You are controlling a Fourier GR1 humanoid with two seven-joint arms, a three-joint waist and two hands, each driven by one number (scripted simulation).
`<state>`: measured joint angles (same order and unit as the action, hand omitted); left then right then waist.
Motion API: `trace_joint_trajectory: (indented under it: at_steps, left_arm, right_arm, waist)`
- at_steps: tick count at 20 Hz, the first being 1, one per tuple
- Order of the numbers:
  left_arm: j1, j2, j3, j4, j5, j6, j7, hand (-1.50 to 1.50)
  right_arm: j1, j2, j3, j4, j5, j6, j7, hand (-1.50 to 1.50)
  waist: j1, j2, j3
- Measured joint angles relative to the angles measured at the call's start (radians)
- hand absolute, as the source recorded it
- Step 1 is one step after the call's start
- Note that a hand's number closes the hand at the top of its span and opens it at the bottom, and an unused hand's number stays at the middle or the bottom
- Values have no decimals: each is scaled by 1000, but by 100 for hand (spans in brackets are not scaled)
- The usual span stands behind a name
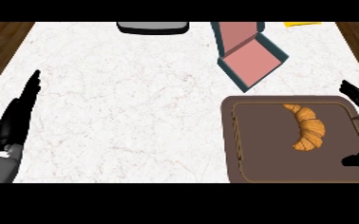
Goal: Pick the croissant from the tray and place it in the cardboard box
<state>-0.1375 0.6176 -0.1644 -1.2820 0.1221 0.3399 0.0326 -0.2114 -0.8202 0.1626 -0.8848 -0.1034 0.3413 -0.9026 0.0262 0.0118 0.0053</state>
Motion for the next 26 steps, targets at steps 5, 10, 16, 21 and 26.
trace_joint_trajectory:
  at_steps: [5,10,16,21,26]
  left_arm:
    - [-8,-13,-7,8,-18,1,-2,0]
    - [-25,-24,-3,12,-28,-6,15,0]
    - [-16,-38,12,32,-45,-12,-5,0]
    - [11,-38,39,9,-58,-25,3,0]
    - [21,-55,61,-9,-91,-33,15,0]
  right_arm:
    - [-78,-96,73,37,178,-60,-33,-150]
    - [-178,-129,170,72,331,-69,-27,-150]
    - [-282,-101,278,90,494,-54,26,-150]
    - [-337,-44,312,121,586,-32,73,-150]
    - [-378,10,308,180,674,-34,79,-150]
  waist:
    - [7,-1,-2]
    - [7,-3,-3]
    - [0,-6,-5]
    - [-8,-9,-5]
    - [-13,-10,-5]
